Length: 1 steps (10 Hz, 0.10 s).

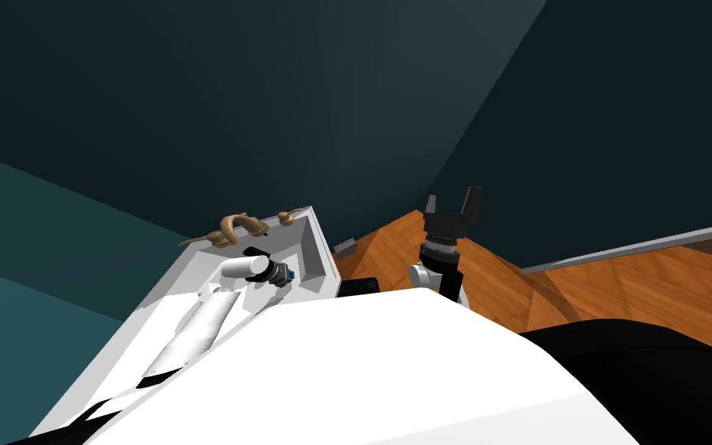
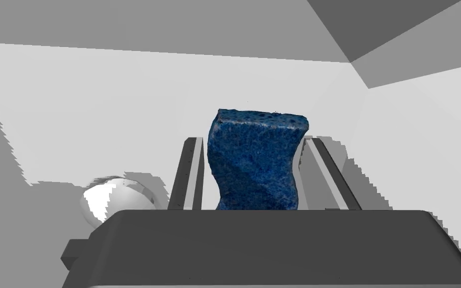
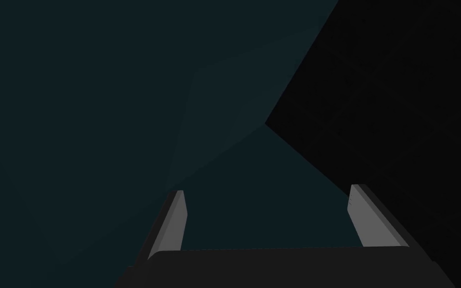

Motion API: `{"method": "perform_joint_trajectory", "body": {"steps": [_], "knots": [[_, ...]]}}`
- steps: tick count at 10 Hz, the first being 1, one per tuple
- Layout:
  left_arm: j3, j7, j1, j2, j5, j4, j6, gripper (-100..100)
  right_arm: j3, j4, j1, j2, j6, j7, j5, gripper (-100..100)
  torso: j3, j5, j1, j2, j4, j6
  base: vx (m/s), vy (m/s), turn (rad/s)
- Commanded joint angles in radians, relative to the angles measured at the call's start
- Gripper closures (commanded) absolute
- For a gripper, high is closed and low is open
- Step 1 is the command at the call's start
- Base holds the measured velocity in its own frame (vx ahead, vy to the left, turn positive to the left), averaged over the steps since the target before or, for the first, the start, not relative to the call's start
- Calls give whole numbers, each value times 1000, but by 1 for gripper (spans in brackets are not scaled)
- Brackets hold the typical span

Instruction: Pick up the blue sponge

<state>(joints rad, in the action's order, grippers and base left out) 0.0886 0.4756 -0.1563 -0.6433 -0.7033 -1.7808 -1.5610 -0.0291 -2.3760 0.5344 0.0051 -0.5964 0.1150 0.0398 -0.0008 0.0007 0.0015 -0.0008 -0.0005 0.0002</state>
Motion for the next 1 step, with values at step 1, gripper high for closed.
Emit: {"method": "perform_joint_trajectory", "body": {"steps": [1], "knots": [[0, 0, 0, 0, 0, 0, 0, 0, 0, 0, 0, 0, 0, 0, 0, 0, 0, 0, 0, 0, 0, 0, 0, 0, 0]]}}
